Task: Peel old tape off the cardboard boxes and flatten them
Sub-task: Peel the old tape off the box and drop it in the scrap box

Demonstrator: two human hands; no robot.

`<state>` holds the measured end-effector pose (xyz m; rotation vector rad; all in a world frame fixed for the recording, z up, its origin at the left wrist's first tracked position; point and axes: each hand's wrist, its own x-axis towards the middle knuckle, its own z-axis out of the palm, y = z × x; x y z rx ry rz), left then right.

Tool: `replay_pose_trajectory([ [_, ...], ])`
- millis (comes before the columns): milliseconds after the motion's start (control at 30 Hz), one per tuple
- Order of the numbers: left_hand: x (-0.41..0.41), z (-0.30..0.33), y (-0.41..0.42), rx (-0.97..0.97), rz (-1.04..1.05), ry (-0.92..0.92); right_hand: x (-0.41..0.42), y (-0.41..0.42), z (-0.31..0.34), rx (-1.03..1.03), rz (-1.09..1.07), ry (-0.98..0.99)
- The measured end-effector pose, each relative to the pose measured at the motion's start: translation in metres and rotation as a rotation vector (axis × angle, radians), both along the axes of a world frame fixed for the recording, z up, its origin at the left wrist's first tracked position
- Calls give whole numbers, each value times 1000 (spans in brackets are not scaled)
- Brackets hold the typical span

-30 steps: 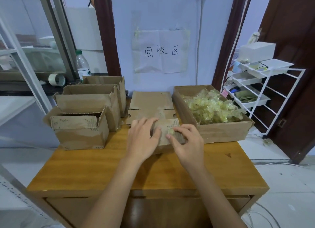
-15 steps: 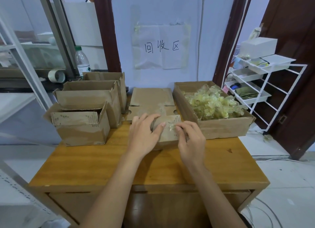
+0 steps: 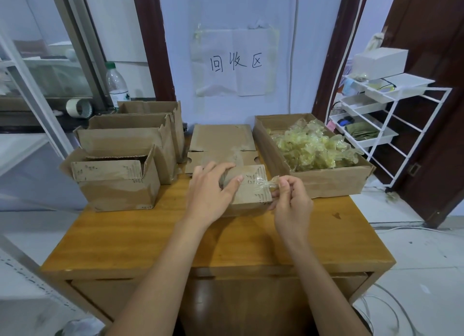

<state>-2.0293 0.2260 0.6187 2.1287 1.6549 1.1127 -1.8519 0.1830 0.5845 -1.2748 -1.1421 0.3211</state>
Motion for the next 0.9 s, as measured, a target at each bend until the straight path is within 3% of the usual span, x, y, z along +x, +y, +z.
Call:
replay_pose_trajectory([
  [200,1,-1,-1,19,0,-4,-1,0,2,1,-8,80],
  [467,1,-1,-2,31,9,3,-6,2,5,216,-152,-289],
  [633,0,-1,-2,37,6,13,-7,0,-1,237,-38,-398],
  [900,1,-2,-2,25,14,11,-7,5,5,185,-14,-330],
])
